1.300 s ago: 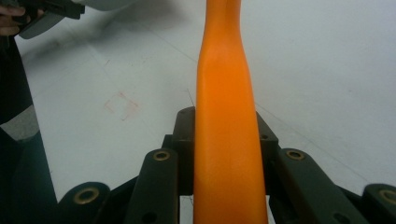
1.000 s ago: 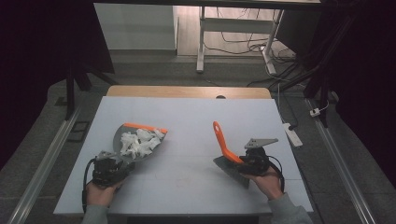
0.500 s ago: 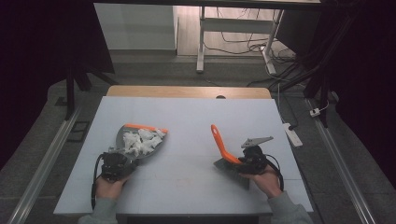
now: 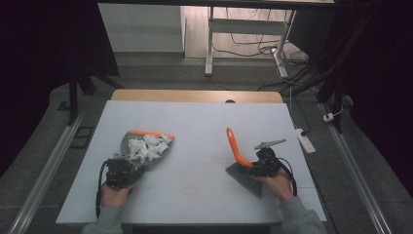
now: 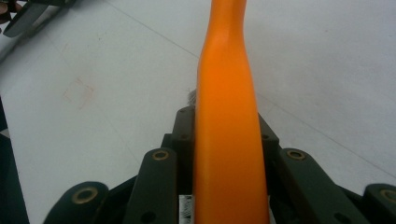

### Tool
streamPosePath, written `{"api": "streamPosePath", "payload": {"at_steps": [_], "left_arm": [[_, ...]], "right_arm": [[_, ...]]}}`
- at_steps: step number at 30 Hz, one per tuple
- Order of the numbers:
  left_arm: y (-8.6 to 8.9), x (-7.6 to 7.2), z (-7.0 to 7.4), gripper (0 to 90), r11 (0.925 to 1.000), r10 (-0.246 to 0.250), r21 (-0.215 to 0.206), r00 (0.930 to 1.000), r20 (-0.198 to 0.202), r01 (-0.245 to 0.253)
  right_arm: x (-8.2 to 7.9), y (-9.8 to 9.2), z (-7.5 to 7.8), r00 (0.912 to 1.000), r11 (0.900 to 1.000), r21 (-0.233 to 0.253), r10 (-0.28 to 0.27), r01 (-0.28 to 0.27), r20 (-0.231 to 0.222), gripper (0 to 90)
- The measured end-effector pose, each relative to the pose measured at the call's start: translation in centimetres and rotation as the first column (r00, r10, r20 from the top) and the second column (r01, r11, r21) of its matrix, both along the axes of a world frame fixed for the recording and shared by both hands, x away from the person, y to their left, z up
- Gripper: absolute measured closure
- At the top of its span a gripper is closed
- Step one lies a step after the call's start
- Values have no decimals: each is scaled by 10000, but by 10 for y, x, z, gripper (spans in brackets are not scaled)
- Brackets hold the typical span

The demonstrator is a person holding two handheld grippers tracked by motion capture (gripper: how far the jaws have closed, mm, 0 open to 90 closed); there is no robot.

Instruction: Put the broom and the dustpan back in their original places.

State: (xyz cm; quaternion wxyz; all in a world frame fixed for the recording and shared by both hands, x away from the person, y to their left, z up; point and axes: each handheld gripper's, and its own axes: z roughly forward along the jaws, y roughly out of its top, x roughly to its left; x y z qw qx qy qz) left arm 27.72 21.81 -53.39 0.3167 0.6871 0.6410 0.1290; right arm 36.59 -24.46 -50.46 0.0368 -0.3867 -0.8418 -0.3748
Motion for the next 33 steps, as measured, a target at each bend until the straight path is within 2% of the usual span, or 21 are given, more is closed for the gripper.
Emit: {"api": "streamPosePath", "payload": {"at_steps": [4, 10, 12, 14, 16, 20, 25, 29, 31, 33], "left_arm": [[-1, 0, 1, 604, 10000, 19, 50, 10000, 91, -19], [0, -1, 2, 599, 10000, -5, 40, 9998, 190, 4], [0, -1, 2, 595, 10000, -9, 60, 9998, 201, 8], [0, -1, 2, 589, 10000, -13, 53, 9998, 214, 12], [0, -1, 1, 570, 10000, -21, 41, 9998, 210, 20], [0, -2, 2, 474, 10000, -10, 59, 9997, 254, 9], [0, -3, 3, 359, 9998, -156, 82, 9994, 321, 154], [0, -5, 6, 267, 9993, -247, 284, 9988, 434, 235], [0, -7, 8, 253, 9989, -357, 326, 9981, 495, 341], [2, -9, 9, 247, 9981, -552, 309, 9971, 519, 537]], "right_arm": [[3, -1, -1, 10000, 9999, -108, 59, -58, 66, 677], [8, -4, -3, 9998, 9993, -312, -196, 197, 56, 600], [8, -4, -4, 9994, 9979, -567, -300, 308, 150, 569], [9, -5, -5, 9993, 9981, -503, -363, 366, 73, 560], [9, -5, -5, 9989, 9963, -734, -431, 444, 190, 520], [11, -7, -6, 9977, 9942, -836, -657, 669, 172, 481], [11, -7, -6, 9958, 9902, -1086, -837, 874, 379, 452], [10, -7, -5, 9934, 9851, -1383, -934, 1018, 659, 435], [8, -7, -3, 9886, 9781, -1652, -1109, 1268, 1022, 438], [6, -9, 2, 9841, 9770, -1607, -1199, 1404, 1313, 443]]}}
